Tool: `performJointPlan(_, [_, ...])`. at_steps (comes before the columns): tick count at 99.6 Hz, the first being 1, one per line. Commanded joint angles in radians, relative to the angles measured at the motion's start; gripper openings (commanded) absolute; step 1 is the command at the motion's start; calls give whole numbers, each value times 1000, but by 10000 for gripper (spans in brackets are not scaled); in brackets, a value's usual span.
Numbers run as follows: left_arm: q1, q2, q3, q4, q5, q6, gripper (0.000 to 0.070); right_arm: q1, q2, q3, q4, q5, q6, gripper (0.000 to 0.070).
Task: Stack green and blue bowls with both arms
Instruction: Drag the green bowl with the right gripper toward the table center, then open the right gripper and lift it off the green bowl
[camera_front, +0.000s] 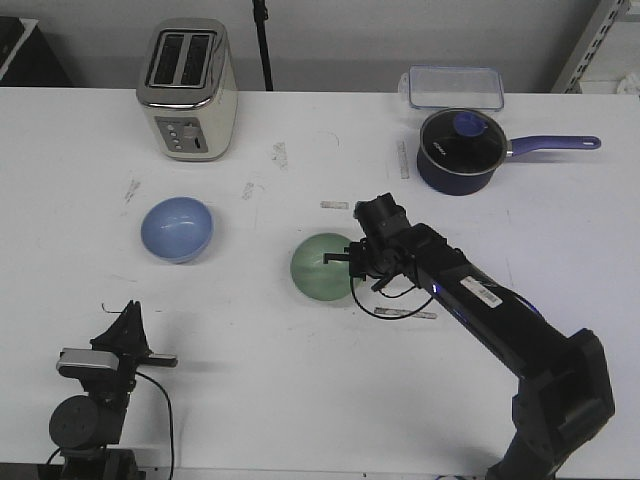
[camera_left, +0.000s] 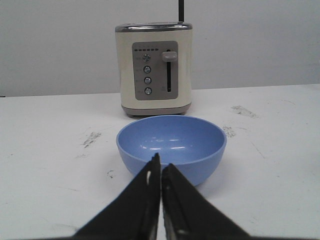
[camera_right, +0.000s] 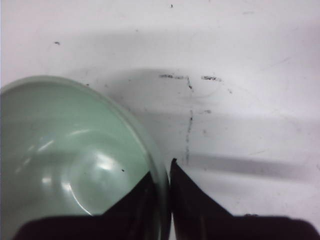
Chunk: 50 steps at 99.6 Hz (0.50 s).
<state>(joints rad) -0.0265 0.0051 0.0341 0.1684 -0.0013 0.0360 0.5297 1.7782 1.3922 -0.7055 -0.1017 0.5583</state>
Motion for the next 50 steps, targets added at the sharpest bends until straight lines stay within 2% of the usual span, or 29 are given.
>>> performJointPlan(1, [2,-2,-22,13,1,5,1,8,27,13,7,1,13,4])
performJointPlan(15, [2,-2,-22,13,1,6,1,8,31,12,5,-2,13,42])
performJointPlan(32, [2,-2,-22,13,1,5,1,8,31,12,6,-2,13,293])
performJointPlan(50, [2,-2,-22,13,1,5,1,8,29,12,6,1,13,438])
